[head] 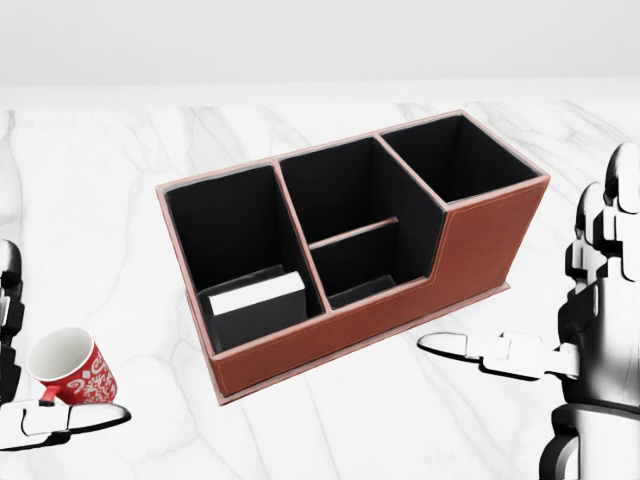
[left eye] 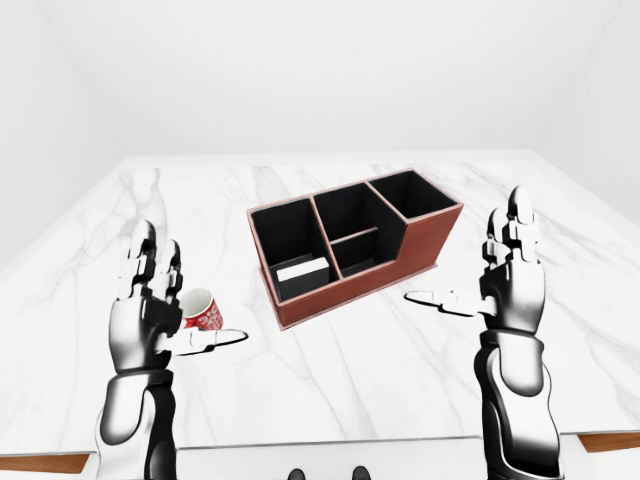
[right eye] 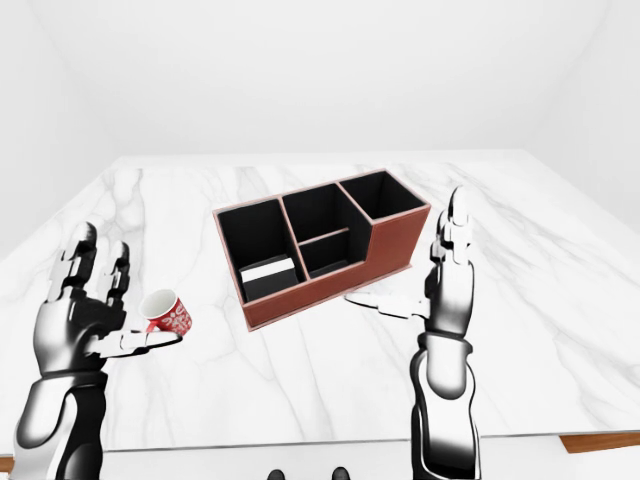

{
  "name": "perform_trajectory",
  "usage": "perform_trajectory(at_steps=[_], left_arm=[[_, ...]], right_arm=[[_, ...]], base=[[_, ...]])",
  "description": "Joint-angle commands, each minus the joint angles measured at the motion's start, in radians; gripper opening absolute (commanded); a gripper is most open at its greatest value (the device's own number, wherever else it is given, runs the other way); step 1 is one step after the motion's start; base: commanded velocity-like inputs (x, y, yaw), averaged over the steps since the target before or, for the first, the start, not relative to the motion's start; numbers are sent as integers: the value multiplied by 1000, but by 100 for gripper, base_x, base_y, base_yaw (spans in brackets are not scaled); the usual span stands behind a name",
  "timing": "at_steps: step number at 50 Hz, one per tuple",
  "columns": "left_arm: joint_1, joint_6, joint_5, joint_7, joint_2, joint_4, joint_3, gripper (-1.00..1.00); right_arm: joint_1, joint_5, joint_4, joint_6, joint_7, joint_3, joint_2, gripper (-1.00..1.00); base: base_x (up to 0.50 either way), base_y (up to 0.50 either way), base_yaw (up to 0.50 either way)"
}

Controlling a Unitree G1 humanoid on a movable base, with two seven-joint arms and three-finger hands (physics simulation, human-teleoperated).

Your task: Pick up the book and place it in the left compartment of the caddy.

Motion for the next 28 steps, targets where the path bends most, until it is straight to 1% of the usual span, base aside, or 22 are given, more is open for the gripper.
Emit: perform_trajectory(at_steps=[1, 3, 5, 7, 10, 11, 12, 13, 14, 16, 18, 20, 21, 22, 25, 28], left_arm=[[79, -46, -32, -91, -51, -101, 24, 100], [89, -48, -44, -102, -53, -112, 21, 100], [105, -88, -44, -124, -62, -119, 15, 100], [125, -116, -47, -143, -72, -130, 9, 100], [152, -133, -52, -164, -85, -153, 3, 100], [171, -127, -84, -195, -86, -174, -1, 100], [171, -126, -85, -199, -88, -175, 0, 100], [183, -86, -133, -225, -81, -199, 6, 100], [183, -80, -135, -230, -85, -201, 10, 100], [178, -81, -128, -229, -94, -205, 23, 100], [175, -74, -130, -231, -98, -208, 28, 100], [181, -75, -141, -236, -103, -219, 35, 100], [183, -74, -146, -240, -105, -222, 37, 100], [187, -81, -157, -245, -110, -228, 43, 100], [191, -83, -167, -256, -114, -232, 48, 100], [186, -83, -166, -257, -115, -228, 48, 100]], right_arm=[[91, 42, -54, 0, 21, 9, 8, 100], [100, 35, -48, 0, 20, 18, 11, 100], [114, 29, -46, 0, 25, 31, 13, 100], [119, 19, -43, 0, 21, 38, 15, 100], [130, 19, -48, 0, 27, 45, 16, 100], [137, 17, -49, 0, 28, 49, 18, 100], [138, 17, -49, 0, 28, 49, 18, 100], [145, 20, -50, 0, 30, 52, 19, 100], [145, 20, -50, 0, 30, 52, 19, 100], [162, 22, -63, 0, 37, 59, 21, 100], [178, 22, -80, 0, 39, 64, 24, 100], [203, 29, -103, -13, 44, 66, 28, 100], [212, 35, -112, -26, 47, 66, 30, 100], [232, 47, -135, -45, 51, 63, 34, 100], [242, 53, -151, -39, 53, 59, 38, 100], [263, 65, -171, -53, 61, 57, 42, 100]], base=[[0, 0, 0], [0, 0, 0], [0, 0, 0], [0, 0, 0], [0, 0, 0], [0, 0, 0], [0, 0, 0], [0, 0, 0], [0, 0, 0], [0, 0, 0], [0, 0, 0], [0, 0, 0], [0, 0, 0], [0, 0, 0], [0, 0, 0], [0, 0, 0]])
